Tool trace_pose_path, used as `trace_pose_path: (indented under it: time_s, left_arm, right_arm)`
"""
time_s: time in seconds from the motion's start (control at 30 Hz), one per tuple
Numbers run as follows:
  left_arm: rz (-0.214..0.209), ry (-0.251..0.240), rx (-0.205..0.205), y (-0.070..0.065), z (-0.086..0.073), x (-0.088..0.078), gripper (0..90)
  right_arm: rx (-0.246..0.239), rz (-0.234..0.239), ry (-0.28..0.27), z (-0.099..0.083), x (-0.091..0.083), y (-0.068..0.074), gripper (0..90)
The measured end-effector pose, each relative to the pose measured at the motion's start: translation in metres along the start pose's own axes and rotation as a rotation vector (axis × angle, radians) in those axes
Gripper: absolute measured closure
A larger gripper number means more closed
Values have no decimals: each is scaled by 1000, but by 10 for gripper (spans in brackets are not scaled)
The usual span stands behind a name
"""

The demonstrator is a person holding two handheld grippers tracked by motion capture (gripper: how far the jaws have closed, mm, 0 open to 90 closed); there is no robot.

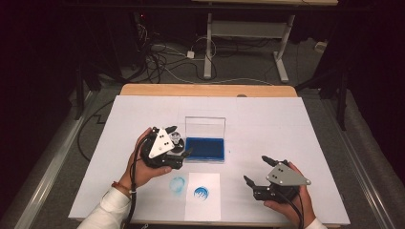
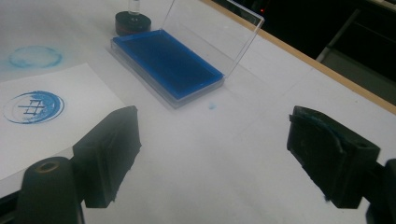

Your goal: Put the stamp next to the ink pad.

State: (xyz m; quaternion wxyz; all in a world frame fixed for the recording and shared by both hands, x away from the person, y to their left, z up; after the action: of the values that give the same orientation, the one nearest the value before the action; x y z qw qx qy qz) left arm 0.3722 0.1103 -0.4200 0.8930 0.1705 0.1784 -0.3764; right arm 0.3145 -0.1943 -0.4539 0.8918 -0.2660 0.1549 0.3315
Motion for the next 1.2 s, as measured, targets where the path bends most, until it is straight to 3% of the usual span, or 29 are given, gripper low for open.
trace_pose_path:
  time_s: [0.7, 1.2]
  left_arm:
    - [-10, -15, 53, -13, -5, -17, 160]
    - [5, -18, 71, -14, -14, -31, 160]
  right_arm:
    - [-15, -25, 3, 0, 0, -1, 178]
    - [-16, -35, 0, 1, -1, -2, 178]
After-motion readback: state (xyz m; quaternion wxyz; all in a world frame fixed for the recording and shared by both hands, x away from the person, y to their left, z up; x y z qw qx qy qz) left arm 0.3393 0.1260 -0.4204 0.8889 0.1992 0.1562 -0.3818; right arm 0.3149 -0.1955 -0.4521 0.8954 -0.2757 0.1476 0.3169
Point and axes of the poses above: each handheld gripper's, and its own axes: x roughly forward along the jaws, z roughly out of its top, y roughly to its left, the point moved 5 cm from there along x, roughly forward along the jaws, and after that the axes turned 7 degrees about -x, right-handed, at the moved point
